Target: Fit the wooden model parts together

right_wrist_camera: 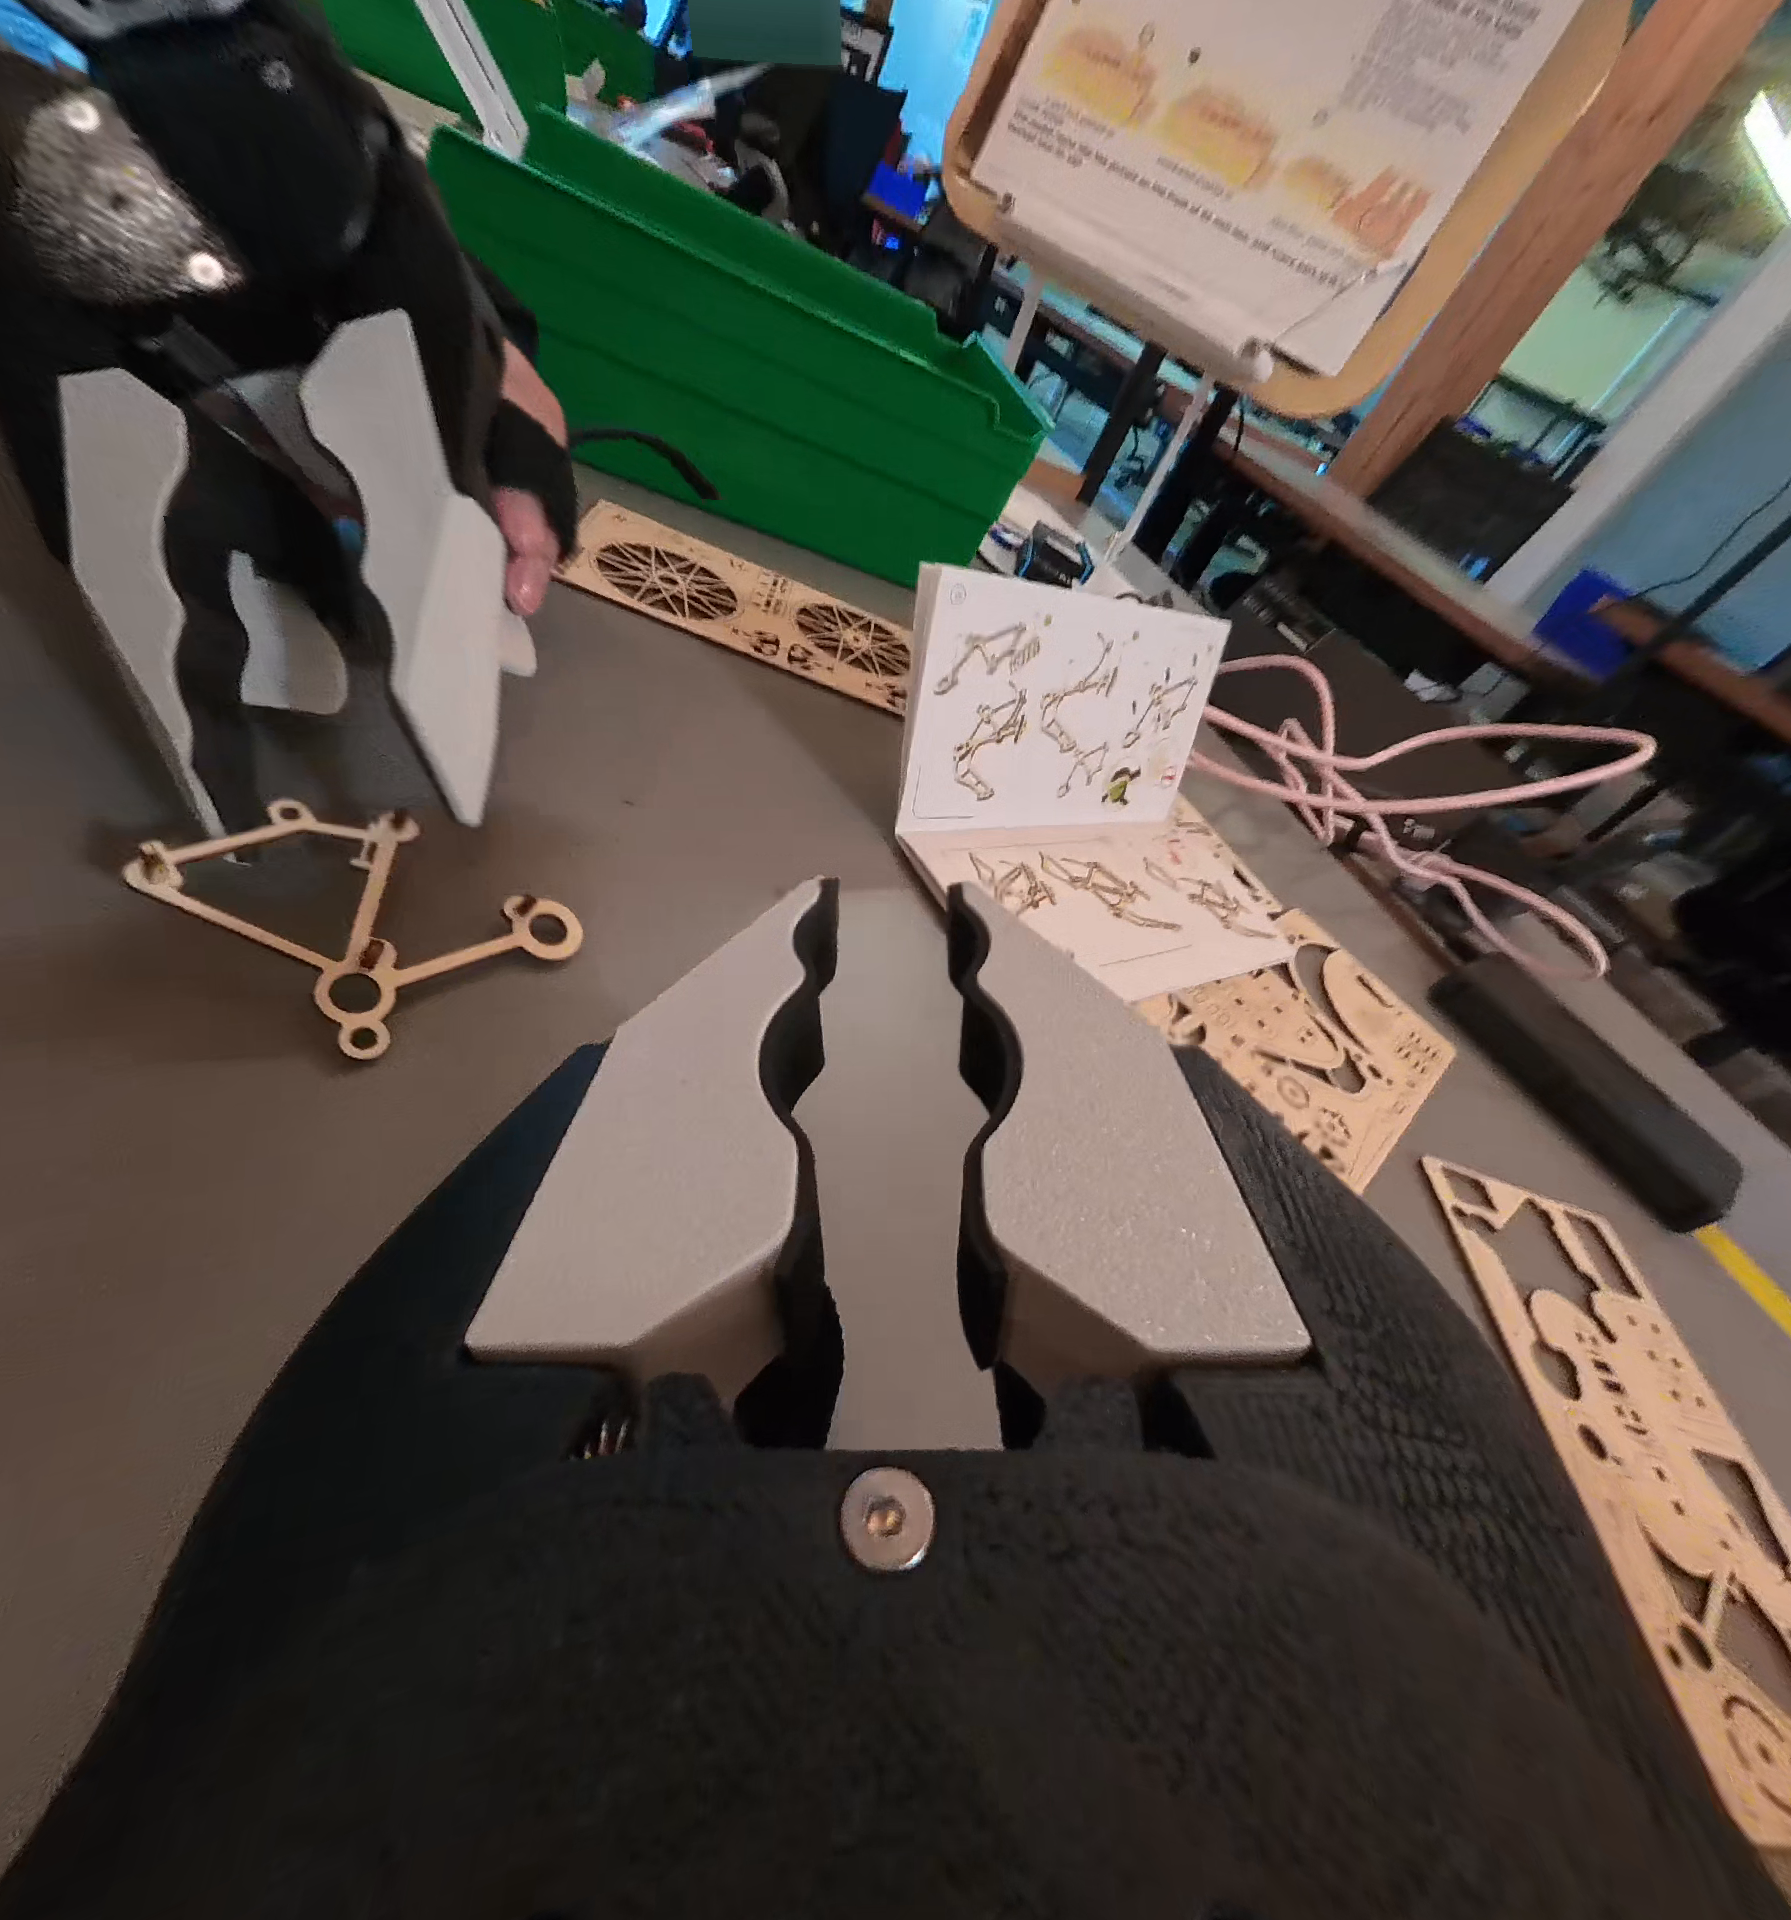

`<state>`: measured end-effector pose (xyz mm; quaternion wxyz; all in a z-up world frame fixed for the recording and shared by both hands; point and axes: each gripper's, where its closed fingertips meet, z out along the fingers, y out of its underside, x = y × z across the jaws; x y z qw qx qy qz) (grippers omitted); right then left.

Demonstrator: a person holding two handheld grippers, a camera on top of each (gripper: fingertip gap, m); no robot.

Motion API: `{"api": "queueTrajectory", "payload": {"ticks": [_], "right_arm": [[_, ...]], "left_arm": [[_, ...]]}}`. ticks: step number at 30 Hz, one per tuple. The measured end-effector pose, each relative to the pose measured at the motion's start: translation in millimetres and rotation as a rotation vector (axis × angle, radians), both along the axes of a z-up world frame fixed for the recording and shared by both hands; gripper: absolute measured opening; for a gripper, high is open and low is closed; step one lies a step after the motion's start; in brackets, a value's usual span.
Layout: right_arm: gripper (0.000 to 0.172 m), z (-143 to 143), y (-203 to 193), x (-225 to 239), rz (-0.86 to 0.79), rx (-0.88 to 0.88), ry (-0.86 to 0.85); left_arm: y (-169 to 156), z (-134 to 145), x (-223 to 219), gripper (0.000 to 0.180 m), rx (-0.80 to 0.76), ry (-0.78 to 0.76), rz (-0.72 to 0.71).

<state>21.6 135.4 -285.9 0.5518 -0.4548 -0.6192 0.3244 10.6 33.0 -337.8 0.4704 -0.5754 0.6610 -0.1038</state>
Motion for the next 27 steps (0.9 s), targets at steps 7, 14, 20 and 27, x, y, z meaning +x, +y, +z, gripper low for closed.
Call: {"api": "queueTrajectory", "payload": {"ticks": [7, 14, 20, 27], "right_arm": [[0.02, -3.7, -8.2, -3.0, 0.018, 0.139, -0.023], [0.025, 4.3, -2.9, -6.9, 0.004, 0.208, 0.025], [0.016, 5.0, 16.3, -20.0, -0.066, 0.244, 0.017], [0.0, 7.7, 50.6, -33.2, -0.199, 0.196, 0.014]], "left_arm": [[-15.8, -6.5, -6.6, 0.045, -0.151, 0.026, -0.052], [6.3, 62.4, -24.6, 0.041, 0.0, -0.384, 0.021], [41.8, 77.3, -39.5, 0.044, 0.301, -0.432, 0.212], [78.3, 107.0, -59.5, 0.045, 0.235, -0.736, 0.443]]}}
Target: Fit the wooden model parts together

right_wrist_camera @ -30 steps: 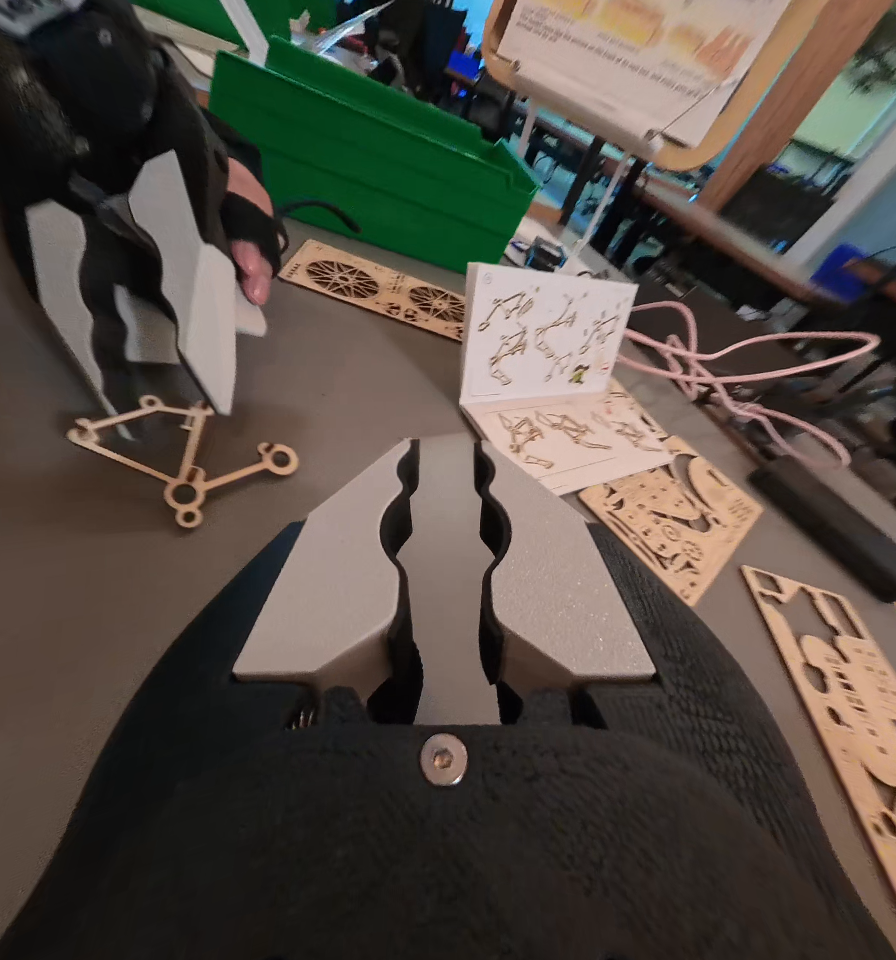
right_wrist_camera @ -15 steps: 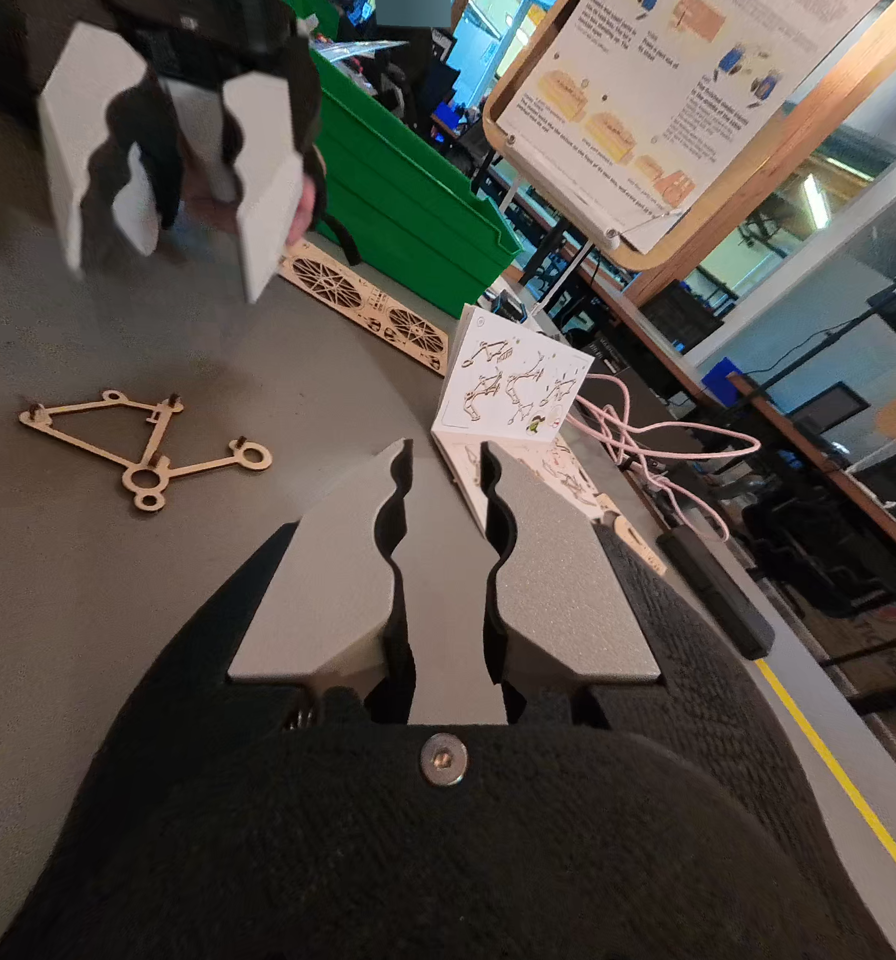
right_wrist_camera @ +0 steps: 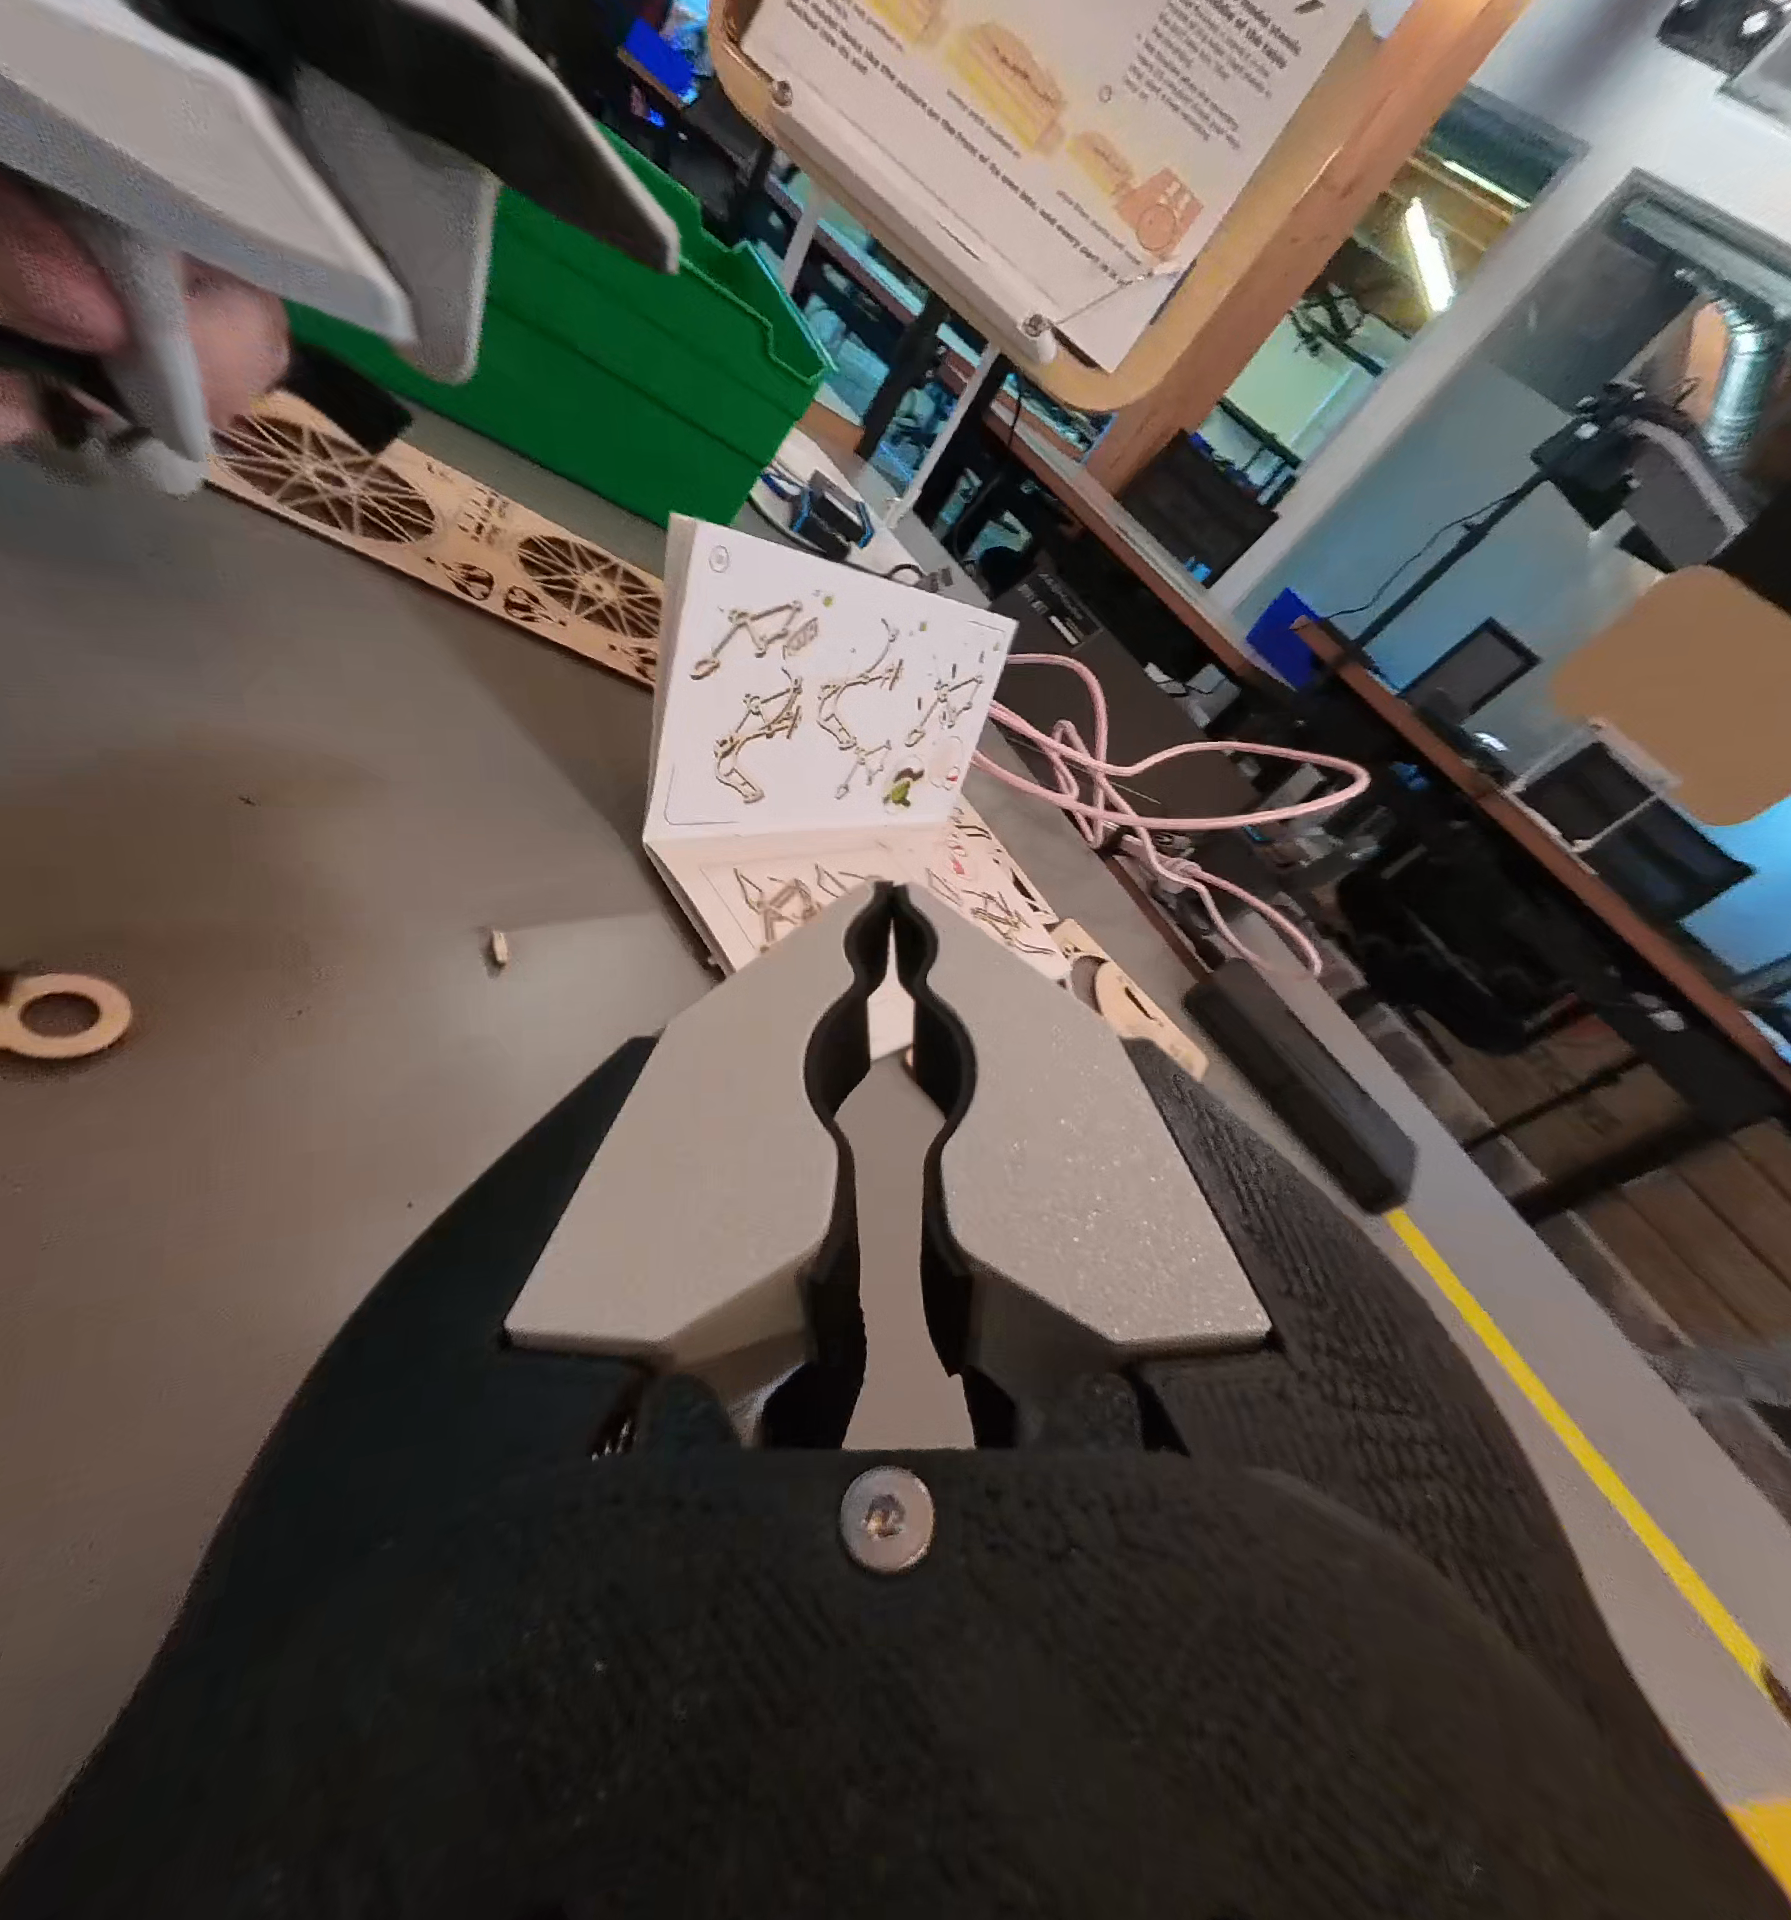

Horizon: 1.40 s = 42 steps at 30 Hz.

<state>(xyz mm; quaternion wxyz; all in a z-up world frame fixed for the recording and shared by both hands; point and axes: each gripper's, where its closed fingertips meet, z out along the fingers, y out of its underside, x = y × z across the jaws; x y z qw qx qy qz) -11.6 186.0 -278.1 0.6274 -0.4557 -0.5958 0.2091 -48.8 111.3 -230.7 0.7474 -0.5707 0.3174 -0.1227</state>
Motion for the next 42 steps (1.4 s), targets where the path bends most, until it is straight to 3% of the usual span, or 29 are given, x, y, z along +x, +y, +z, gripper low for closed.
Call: {"api": "queueTrajectory", "payload": {"ticks": [7, 12, 15, 18, 21, 24, 36, 42], "right_arm": [[0.0, -1.1, -14.9, -21.9, 0.187, -0.013, -0.021], [0.0, 2.0, -27.4, -15.8, 0.228, -0.084, -0.004], [0.0, -0.6, -32.0, -16.1, 0.233, -0.068, -0.021], [0.0, -6.1, -36.9, -16.9, 0.251, -0.101, -0.049], [0.0, -16.8, -37.6, -17.8, 0.252, -0.155, -0.099], [0.0, -23.4, -37.1, -18.5, 0.25, -0.204, -0.126], [0.0, -26.7, -49.8, -17.0, 0.314, -0.219, -0.148], [0.0, -29.1, -56.2, -17.3, 0.352, -0.178, -0.164]], "left_arm": [[35.7, -2.7, -41.8, 0.056, -0.028, -0.024, 0.329], [59.0, -32.5, -55.1, 0.065, -0.283, -0.104, 0.4], [66.4, -45.9, -70.7, 0.064, -0.353, -0.098, 0.486], [63.9, -46.1, -78.7, 0.052, -0.356, -0.113, 0.509], [59.7, -49.9, -73.3, 0.019, -0.381, -0.115, 0.449], [58.6, -50.7, -68.9, 0.003, -0.38, -0.097, 0.425], [59.1, -58.9, -87.4, 0.0, -0.444, -0.115, 0.504], [61.3, -70.7, -87.7, 0.0, -0.448, 0.046, 0.564]]}}
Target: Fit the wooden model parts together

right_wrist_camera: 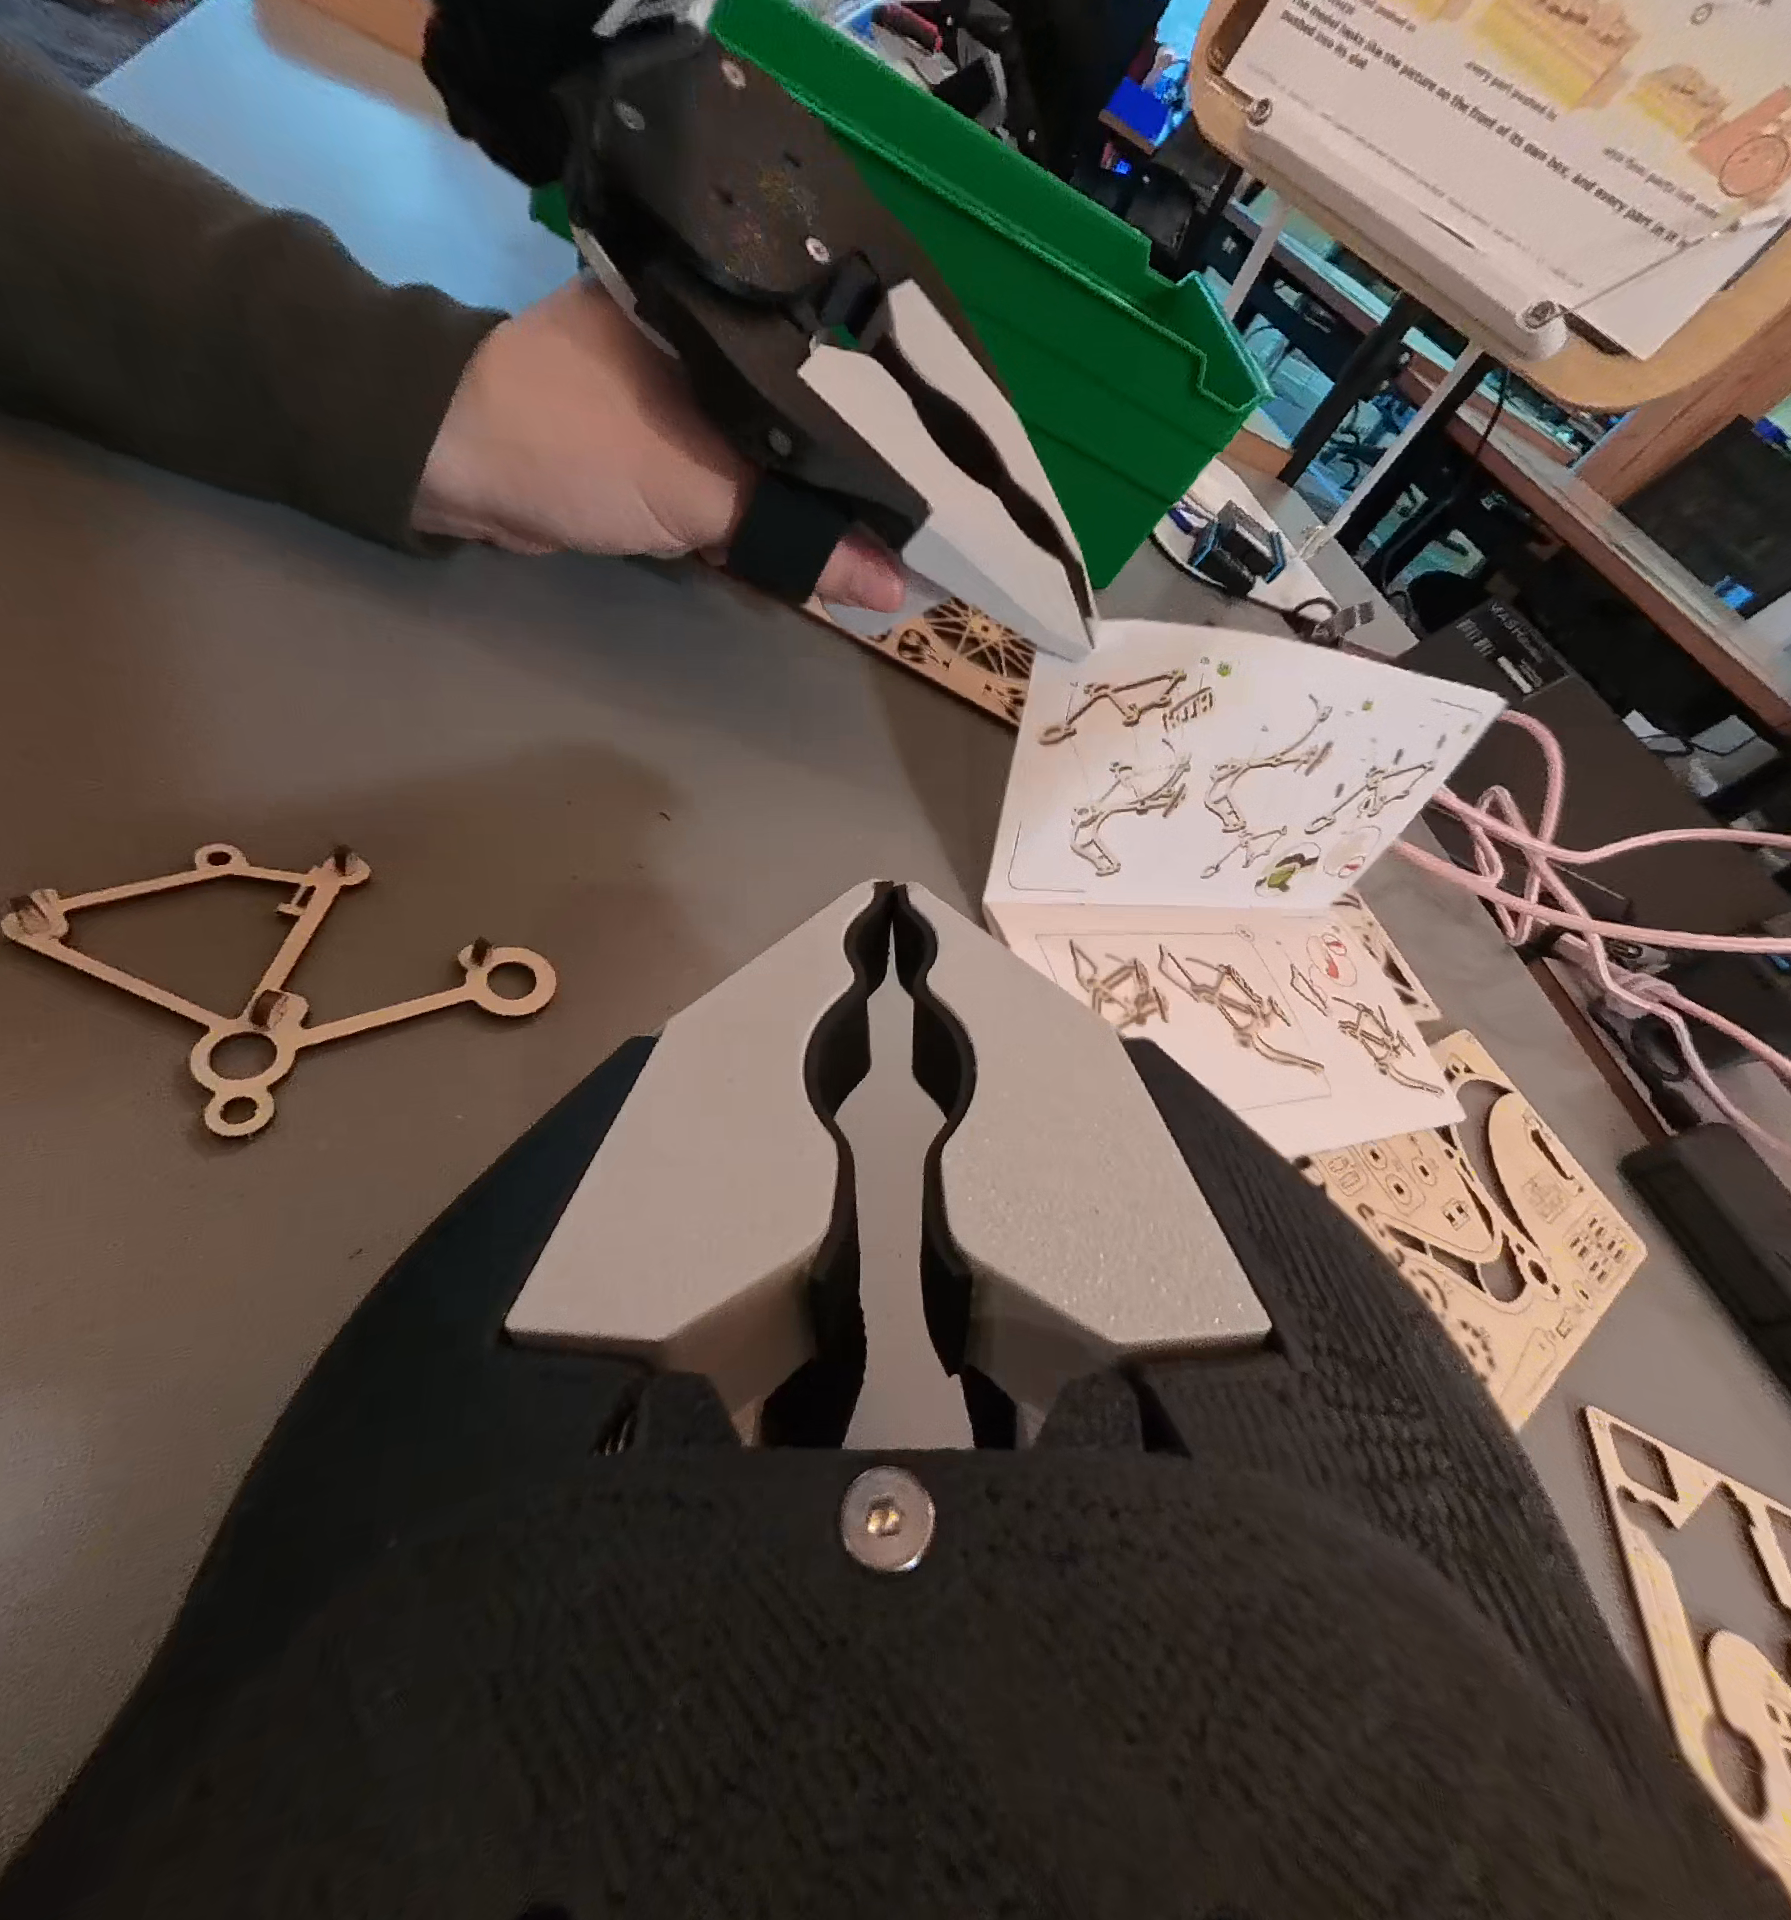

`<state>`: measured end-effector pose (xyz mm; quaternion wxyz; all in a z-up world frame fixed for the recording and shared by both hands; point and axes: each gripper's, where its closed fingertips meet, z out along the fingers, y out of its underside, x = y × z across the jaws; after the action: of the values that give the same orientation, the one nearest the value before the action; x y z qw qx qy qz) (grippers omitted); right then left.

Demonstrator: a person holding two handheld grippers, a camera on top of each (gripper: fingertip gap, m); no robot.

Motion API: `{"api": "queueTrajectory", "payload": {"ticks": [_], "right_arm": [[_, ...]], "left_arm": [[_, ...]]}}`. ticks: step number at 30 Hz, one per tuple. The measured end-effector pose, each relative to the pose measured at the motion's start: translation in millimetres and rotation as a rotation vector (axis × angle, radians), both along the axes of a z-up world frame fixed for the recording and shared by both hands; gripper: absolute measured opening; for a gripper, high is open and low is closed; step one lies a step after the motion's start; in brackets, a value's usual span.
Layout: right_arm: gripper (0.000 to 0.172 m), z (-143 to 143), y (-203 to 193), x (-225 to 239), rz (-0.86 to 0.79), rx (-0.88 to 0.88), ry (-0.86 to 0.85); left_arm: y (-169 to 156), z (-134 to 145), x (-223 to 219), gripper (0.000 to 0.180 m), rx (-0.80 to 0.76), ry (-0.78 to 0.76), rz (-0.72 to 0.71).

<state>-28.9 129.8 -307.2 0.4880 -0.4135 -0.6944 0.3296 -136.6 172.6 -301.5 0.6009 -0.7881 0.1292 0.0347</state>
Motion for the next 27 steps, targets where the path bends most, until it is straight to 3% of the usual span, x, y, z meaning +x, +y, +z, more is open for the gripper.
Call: {"api": "queueTrajectory", "payload": {"ticks": [11, 16, 27], "right_arm": [[0.0, -2.1, -2.7, 0.6, 0.016, 0.005, -0.012], [0.0, -2.0, -3.7, 0.9, 0.023, 0.004, -0.012], [0.0, -1.9, -2.2, 1.2, 0.017, 0.002, -0.011]], "left_arm": [[-1.7, -6.0, -14.0, 0.0, -0.045, -0.013, 0.035], [0.1, -12.8, -10.3, 0.0, -0.069, 0.087, 0.039], [1.2, -11.3, -10.9, 0.0, -0.05, 0.124, 0.039]]}}
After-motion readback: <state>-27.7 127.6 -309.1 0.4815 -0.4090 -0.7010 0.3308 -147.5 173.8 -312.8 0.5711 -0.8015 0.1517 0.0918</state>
